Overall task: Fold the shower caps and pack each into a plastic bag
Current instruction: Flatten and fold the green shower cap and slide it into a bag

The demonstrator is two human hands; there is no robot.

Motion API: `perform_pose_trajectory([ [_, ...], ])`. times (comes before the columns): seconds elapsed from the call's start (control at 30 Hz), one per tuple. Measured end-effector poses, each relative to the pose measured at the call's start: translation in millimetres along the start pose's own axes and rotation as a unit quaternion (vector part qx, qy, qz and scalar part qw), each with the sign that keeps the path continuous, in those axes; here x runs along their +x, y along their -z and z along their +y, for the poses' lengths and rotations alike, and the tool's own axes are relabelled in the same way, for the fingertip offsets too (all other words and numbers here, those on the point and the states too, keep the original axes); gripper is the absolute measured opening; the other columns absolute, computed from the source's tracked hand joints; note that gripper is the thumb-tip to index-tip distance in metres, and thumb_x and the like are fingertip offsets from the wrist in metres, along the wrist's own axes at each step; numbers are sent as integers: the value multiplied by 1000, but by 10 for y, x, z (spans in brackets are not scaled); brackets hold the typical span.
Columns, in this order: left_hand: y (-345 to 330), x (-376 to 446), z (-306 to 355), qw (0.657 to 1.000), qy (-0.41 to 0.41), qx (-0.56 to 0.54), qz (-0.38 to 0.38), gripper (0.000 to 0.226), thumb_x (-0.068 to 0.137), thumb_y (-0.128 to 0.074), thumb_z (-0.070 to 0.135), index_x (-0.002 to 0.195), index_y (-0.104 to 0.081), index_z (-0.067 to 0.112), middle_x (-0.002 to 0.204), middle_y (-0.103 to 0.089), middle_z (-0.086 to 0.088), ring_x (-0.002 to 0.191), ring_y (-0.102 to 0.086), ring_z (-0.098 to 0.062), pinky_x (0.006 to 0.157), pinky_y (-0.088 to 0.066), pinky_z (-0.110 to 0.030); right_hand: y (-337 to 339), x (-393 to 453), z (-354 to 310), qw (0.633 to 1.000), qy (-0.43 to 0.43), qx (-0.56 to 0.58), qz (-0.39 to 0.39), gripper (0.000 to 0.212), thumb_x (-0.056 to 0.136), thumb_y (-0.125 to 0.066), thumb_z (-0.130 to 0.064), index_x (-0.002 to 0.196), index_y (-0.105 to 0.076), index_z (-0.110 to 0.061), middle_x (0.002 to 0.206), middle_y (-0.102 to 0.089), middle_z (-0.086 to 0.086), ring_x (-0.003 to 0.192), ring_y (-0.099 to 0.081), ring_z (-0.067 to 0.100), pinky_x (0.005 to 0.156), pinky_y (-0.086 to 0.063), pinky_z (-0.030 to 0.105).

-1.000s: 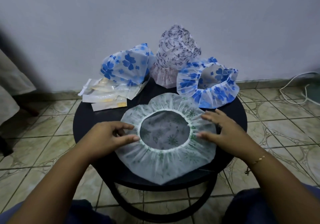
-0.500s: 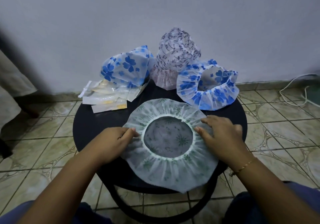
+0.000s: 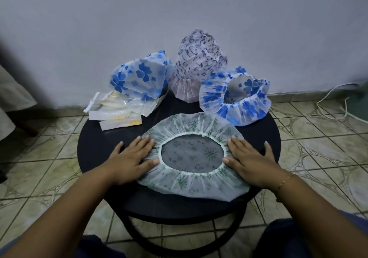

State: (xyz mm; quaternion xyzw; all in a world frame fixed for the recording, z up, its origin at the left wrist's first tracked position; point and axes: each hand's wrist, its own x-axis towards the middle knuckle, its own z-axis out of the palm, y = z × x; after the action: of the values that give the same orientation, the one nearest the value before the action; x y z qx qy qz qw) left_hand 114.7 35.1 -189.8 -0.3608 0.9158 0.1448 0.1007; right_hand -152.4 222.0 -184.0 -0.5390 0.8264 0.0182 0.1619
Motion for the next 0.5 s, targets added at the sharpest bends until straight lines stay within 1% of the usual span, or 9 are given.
perform_pose_trajectory([
  [0.07,5,-14,-34,1000,6,3,3,124,38,16,98,146,13,39,146,24,24,132,24,6,114,13,-41,10,-4,54,1000,10,13,-8,66,93,-15,-62,148,6,-34,155,15,-17,141,14,0,106,21,55],
  [0.17,-36,-37,-75,998,0,-44,43,126,42,6,100,149,2,35,152,14,22,135,18,6,116,9,-39,22,-35,99,996,30,81,22,60,95,-21,-56,149,-6,-35,156,3,-19,141,5,-2,107,22,49],
  [0.23,-33,-84,-85,990,-15,-98,103,121,47,-5,101,149,-10,35,154,3,21,138,11,6,117,4,-34,75,-84,134,982,53,162,85,51,98,-31,-44,147,-20,-32,155,-12,-16,140,-8,-2,114,13,41],
  [0.27,-10,-127,-80,982,-28,-127,137,115,51,-13,100,147,-17,36,153,-4,21,139,7,7,117,1,-32,110,-112,164,970,68,200,122,47,98,-38,-35,144,-29,-30,153,-21,-15,138,-16,-2,117,2,36],
  [0.3,20,-183,-70,972,-43,-156,169,107,55,-23,98,144,-26,38,151,-13,23,139,0,8,117,-5,-28,140,-141,198,959,83,225,155,44,98,-44,-24,141,-37,-28,148,-30,-14,134,-24,-2,115,-11,29],
  [0.33,45,-244,-55,962,-57,-181,197,98,56,-34,95,139,-35,42,148,-22,27,138,-9,10,115,-11,-23,161,-170,228,952,95,228,179,43,96,-48,-14,136,-45,-27,142,-37,-16,131,-29,-2,111,-19,22],
  [0.4,74,-360,-9,947,-88,-217,220,83,54,-53,88,127,-48,48,137,-38,33,132,-26,15,108,-21,-10,165,-215,275,958,118,188,182,47,91,-50,-1,129,-53,-27,132,-43,-19,131,-35,1,104,-25,14],
  [0.43,66,-403,16,946,-105,-226,210,80,52,-60,84,123,-51,49,134,-42,34,129,-31,16,107,-23,-8,152,-228,293,965,131,157,166,48,89,-49,2,128,-54,-27,132,-43,-19,131,-35,1,103,-23,12],
  [0.5,-5,-451,43,955,-132,-215,159,84,47,-69,80,122,-52,49,133,-43,34,129,-31,16,109,-24,-12,134,-259,315,977,154,100,112,53,89,-46,3,131,-51,-29,134,-39,-21,127,-29,-6,102,-15,6],
])
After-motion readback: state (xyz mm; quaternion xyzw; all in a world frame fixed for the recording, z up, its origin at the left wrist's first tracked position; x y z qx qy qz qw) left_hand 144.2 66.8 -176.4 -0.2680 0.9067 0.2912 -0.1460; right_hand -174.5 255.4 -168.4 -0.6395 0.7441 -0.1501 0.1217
